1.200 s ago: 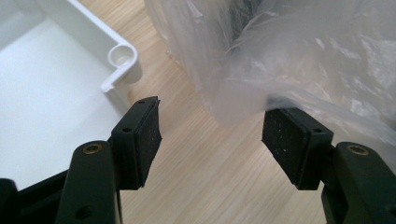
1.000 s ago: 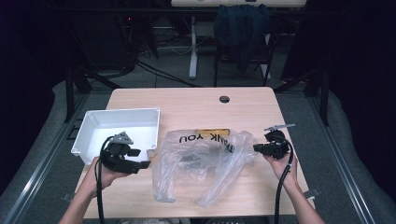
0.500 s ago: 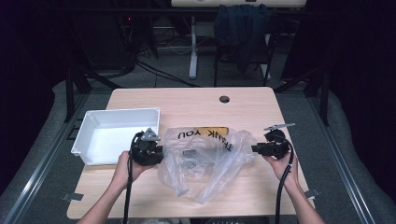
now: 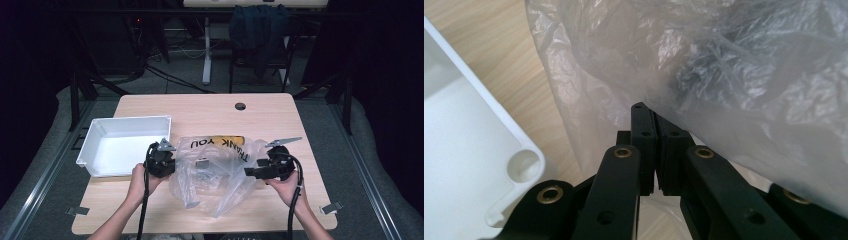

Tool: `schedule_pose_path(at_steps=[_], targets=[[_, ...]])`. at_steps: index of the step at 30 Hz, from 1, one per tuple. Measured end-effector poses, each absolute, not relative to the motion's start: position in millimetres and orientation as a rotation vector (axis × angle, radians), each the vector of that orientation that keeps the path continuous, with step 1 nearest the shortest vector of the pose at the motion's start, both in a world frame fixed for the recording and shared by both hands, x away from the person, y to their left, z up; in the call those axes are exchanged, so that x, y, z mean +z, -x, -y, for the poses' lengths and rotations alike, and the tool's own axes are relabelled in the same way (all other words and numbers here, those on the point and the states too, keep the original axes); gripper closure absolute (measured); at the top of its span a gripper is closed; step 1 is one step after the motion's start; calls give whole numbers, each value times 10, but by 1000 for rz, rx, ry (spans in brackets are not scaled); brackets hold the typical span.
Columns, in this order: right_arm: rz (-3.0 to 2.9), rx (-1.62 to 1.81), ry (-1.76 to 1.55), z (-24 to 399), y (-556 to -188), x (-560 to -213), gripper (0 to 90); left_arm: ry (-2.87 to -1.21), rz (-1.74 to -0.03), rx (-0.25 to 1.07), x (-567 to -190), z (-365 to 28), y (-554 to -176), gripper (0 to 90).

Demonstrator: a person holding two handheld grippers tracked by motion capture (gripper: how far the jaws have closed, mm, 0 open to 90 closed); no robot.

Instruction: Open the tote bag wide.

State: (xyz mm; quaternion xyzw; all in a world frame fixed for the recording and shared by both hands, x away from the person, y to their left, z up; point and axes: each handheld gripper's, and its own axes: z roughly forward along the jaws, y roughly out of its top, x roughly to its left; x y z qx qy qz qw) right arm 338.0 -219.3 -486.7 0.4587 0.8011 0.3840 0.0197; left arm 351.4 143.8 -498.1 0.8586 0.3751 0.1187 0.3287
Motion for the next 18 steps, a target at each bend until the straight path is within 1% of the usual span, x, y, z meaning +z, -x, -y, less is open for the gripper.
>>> schedule_pose_path(at_steps=[1, 2, 3, 5, 6, 7, 10, 11, 14, 18], targets=[[-2494, 1188, -1429, 2147, -3392, -4894, 411, -2251, -983, 311, -4997, -1431, -3509, 883], [-2488, 1176, -1444, 2121, -3404, -4913, 514, -2259, -981, 310, -5009, -1427, -3507, 884], [-2486, 1176, -1450, 2103, -3420, -4935, 584, -2260, -982, 305, -5020, -1424, -3505, 887], [-2482, 1160, -1475, 2100, -3456, -4974, 679, -2266, -981, 305, -5032, -1417, -3498, 892], [-2477, 1169, -1487, 2111, -3476, -4996, 709, -2267, -980, 309, -5038, -1411, -3493, 892], [-2468, 1165, -1511, 2123, -3493, -5016, 761, -2268, -979, 309, -5041, -1407, -3492, 897], [-2463, 1149, -1513, 2147, -3524, -5046, 878, -2277, -976, 309, -5056, -1394, -3488, 900], [-2453, 1134, -1508, 2158, -3534, -5050, 897, -2278, -977, 313, -5064, -1392, -3486, 900], [-2432, 1084, -1479, 2197, -3551, -5025, 900, -2293, -978, 322, -5086, -1393, -3477, 900], [-2350, 933, -1380, 2273, -3603, -4949, 900, -2312, -983, 333, -5125, -1380, -3471, 900]])
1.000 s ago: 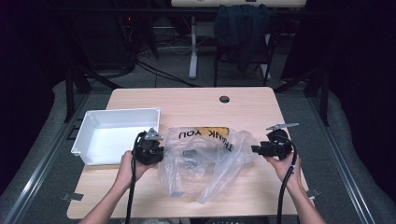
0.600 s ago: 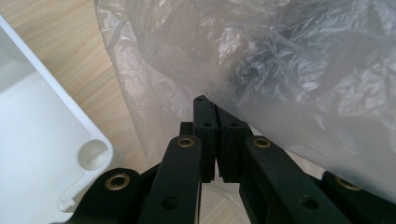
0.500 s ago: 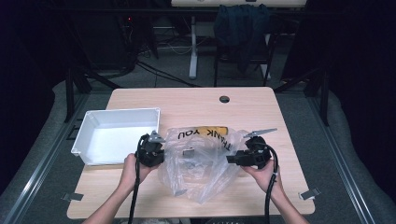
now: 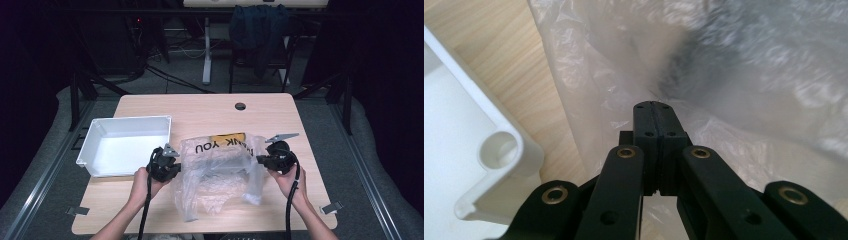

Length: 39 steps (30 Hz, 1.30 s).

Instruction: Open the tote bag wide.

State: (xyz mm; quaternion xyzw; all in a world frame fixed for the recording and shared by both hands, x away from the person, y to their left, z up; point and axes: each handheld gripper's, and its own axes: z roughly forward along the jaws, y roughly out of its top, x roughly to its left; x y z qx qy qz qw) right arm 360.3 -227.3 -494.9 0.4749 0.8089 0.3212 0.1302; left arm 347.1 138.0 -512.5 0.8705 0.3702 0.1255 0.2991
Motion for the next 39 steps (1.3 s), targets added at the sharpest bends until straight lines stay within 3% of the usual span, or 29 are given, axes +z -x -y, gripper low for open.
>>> schedule_pose_path(at_steps=[16, 18, 23, 28, 32, 39], targets=[[-2371, 699, -1403, 2466, -3991, -5264, 900, -2457, -975, 328, -5360, -1273, -3429, 900], [-2379, 725, -1392, 2470, -3971, -5245, 900, -2442, -985, 339, -5323, -1280, -3418, 830], [-2372, 837, -1374, 2484, -3867, -5106, 900, -2395, -1005, 358, -5131, -1365, -3332, 530], [-2360, 931, -1384, 2502, -3798, -5006, 900, -2348, -1001, 401, -4905, -1438, -3193, 415], [-2351, 958, -1381, 2484, -3776, -4953, 900, -2320, -1005, 461, -4764, -1476, -3150, 380], [-2347, 1027, -1347, 2404, -3740, -4880, 900, -2273, -938, 433, -4645, -1403, -3101, 232]])
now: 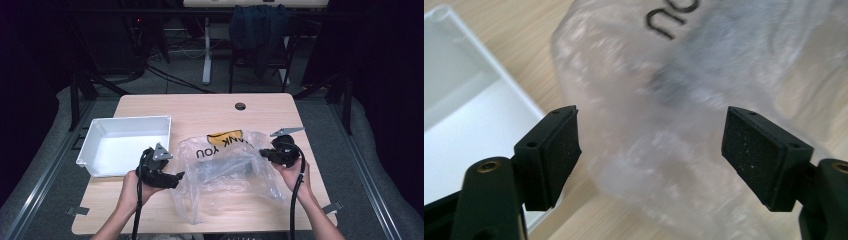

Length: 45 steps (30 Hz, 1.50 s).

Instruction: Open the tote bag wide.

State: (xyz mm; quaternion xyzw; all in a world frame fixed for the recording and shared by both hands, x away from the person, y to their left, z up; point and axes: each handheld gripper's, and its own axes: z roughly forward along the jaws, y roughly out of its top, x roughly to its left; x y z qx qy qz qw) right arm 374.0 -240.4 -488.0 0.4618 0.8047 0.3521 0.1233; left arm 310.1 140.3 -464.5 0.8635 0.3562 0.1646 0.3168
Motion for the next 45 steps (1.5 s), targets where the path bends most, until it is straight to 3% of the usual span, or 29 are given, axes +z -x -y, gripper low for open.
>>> schedule_pose_path(at_steps=[5, 10, 17, 21, 23, 26, 29, 31, 35, 40, 45], targets=[[-2339, 1033, -1327, 2362, -3736, -4857, 900, -2318, -849, 397, -4706, -1130, -3087, 176], [-2334, 1053, -1321, 2364, -3722, -4836, 900, -2331, -793, 439, -4721, -924, -3037, 114], [-2333, 1049, -1317, 2351, -3729, -4838, 900, -2398, -834, 456, -4903, -736, -3116, 123], [-2338, 1040, -1324, 2347, -3751, -4864, 900, -2445, -841, 490, -4985, -699, -3167, 171], [-2339, 1037, -1330, 2353, -3760, -4875, 900, -2471, -844, 537, -5029, -716, -3185, 262], [-2344, 1038, -1333, 2381, -3785, -4910, 900, -2485, -841, 555, -5096, -763, -3227, 474], [-2353, 1027, -1339, 2399, -3813, -4954, 899, -2456, -849, 529, -5131, -820, -3263, 660], [-2361, 1012, -1345, 2406, -3831, -4991, 891, -2436, -853, 505, -5126, -864, -3290, 736], [-2384, 987, -1347, 2411, -3830, -5006, 780, -2396, -872, 476, -5099, -909, -3317, 800], [-2360, 976, -1268, 2400, -3642, -4733, 470, -2367, -883, 453, -5037, -937, -3331, 834], [-2338, 1050, -1202, 2418, -3442, -4455, 356, -2350, -896, 447, -4994, -946, -3347, 843]])
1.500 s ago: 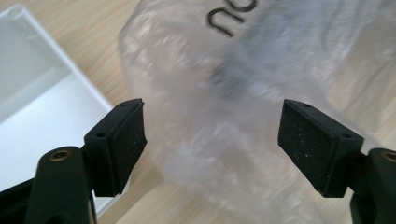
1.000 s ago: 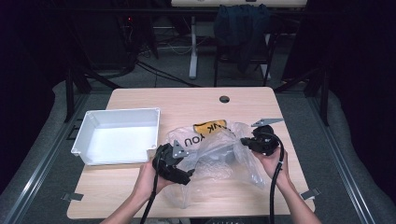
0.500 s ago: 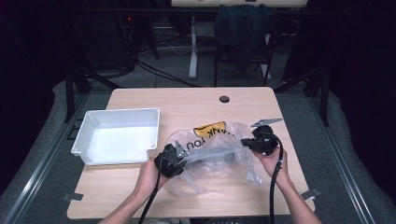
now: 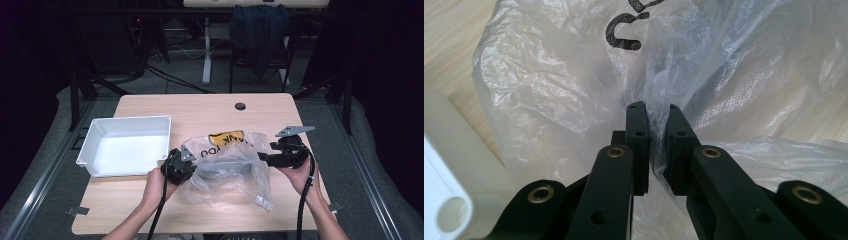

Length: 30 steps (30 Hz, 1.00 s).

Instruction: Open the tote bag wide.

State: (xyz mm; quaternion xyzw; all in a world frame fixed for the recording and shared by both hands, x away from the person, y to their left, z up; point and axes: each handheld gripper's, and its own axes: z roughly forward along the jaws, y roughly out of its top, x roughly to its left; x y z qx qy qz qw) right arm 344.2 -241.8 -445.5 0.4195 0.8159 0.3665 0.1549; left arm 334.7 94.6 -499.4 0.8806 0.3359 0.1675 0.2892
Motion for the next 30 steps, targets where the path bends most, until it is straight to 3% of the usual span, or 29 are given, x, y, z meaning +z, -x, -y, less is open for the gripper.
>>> schedule_pose_path(at_steps=[3, 4, 6, 10, 13, 16, 24, 30], targets=[[-2401, 1056, -1119, 2316, -3336, -4380, 277, -2339, -910, 449, -4970, -948, -3367, 843], [-2430, 1042, -1092, 2262, -3305, -4376, 295, -2332, -915, 448, -4961, -951, -3378, 843], [-2472, 925, -1054, 2132, -3281, -4415, 384, -2322, -924, 440, -4948, -956, -3397, 844], [-2489, 741, -1056, 2048, -3352, -4587, 728, -2325, -925, 454, -4932, -972, -3410, 857], [-2461, 716, -1094, 2079, -3435, -4667, 842, -2331, -928, 467, -4915, -979, -3413, 844], [-2420, 744, -1136, 2167, -3537, -4658, 856, -2323, -922, 481, -4880, -994, -3418, 826], [-2435, 754, -1230, 2266, -3768, -4694, 783, -2358, -921, 493, -4866, -987, -3502, 790], [-2446, 744, -1264, 2290, -3917, -4755, 875, -2361, -916, 502, -4912, -964, -3596, 780]])
